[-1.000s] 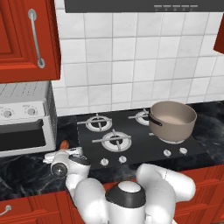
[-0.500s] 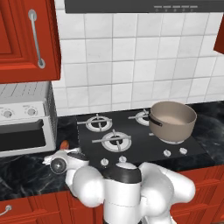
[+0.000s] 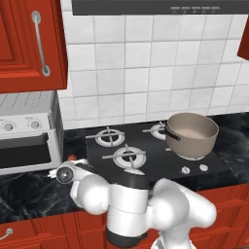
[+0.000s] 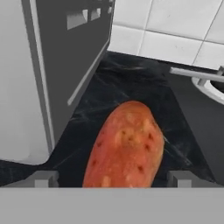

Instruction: Turn on the burner for the pot on the stove. Wait thirty seconds for the pot to heat up. Then add the sweet potato to the pot.

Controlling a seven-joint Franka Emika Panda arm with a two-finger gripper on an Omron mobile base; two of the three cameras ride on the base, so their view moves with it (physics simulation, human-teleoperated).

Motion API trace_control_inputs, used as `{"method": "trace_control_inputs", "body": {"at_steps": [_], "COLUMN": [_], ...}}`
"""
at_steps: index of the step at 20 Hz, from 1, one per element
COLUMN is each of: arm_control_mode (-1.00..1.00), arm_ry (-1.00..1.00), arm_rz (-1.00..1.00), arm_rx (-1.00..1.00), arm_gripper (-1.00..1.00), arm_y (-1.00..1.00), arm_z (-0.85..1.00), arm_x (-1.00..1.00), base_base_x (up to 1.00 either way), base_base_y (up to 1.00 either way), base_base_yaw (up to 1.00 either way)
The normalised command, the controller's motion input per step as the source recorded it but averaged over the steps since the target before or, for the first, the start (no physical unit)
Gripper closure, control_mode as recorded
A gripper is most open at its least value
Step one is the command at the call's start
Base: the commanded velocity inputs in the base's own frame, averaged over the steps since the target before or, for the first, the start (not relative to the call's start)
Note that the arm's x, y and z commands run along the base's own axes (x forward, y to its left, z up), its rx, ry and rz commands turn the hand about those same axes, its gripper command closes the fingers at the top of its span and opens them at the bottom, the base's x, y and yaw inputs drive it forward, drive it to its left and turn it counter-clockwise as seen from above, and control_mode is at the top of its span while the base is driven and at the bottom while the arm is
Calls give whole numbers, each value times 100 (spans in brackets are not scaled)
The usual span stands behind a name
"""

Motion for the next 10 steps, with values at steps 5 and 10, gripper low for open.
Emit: {"method": "trace_control_inputs", "body": {"at_steps": [5,10], "arm_control_mode": [-100,-100], "arm_ry": [0,3], "arm_rz": [0,0], "arm_rx": [0,0], "arm_gripper": [-100,100], "arm_y": [0,0], "arm_z": [-22,-42], "arm_x": [47,41], "base_base_x": [0,0], "base_base_y": [0,0], "base_base_yaw": [0,0]}}
